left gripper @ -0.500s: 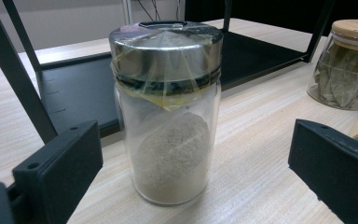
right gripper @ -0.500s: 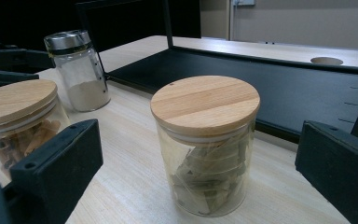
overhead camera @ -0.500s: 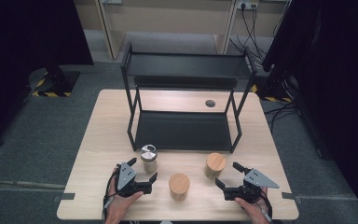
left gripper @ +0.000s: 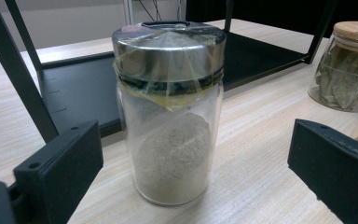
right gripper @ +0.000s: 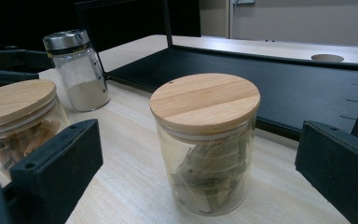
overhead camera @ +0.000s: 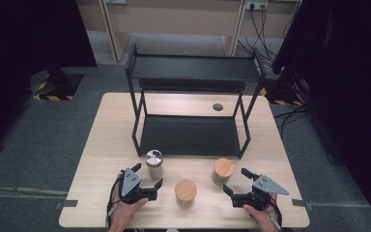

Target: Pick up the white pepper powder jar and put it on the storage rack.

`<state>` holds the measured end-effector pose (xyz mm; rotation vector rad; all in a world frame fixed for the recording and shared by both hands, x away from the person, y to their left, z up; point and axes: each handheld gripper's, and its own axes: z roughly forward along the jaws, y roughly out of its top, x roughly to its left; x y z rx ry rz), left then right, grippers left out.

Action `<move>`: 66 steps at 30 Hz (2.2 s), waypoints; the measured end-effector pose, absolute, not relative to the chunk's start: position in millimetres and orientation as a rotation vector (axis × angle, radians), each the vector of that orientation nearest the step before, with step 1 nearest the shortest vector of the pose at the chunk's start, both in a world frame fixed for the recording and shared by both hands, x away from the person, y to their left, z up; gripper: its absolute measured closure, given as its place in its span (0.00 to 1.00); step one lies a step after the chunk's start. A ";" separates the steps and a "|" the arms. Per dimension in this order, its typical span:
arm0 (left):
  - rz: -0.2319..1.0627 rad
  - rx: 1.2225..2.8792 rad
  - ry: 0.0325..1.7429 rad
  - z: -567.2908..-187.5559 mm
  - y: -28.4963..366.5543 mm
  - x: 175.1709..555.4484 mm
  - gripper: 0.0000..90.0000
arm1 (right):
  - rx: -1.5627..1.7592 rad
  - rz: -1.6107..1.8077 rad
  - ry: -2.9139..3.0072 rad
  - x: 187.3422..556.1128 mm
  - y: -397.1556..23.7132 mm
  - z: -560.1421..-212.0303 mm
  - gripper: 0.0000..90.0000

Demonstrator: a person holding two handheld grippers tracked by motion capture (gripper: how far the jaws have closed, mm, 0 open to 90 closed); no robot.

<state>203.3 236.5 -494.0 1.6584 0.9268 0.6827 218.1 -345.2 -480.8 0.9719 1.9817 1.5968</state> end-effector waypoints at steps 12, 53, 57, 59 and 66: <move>0.697 1.654 0.937 -493.2 232.9 208.0 0.03 | 0.971 1.596 1.988 218.8 -344.6 -481.0 0.01; 0.719 1.717 0.950 -479.3 218.8 236.1 0.34 | 0.991 1.616 1.988 220.4 -344.8 -483.2 0.01; 0.716 1.703 0.943 -473.9 217.5 237.1 0.34 | 0.997 1.617 1.986 220.7 -345.1 -483.5 0.01; 0.710 1.701 0.942 -471.1 216.7 238.4 0.34 | 0.998 1.620 1.987 220.9 -345.3 -483.6 0.01; 0.675 1.703 0.944 -460.1 213.2 248.0 0.34 | 0.998 1.623 1.984 220.7 -346.3 -483.5 0.01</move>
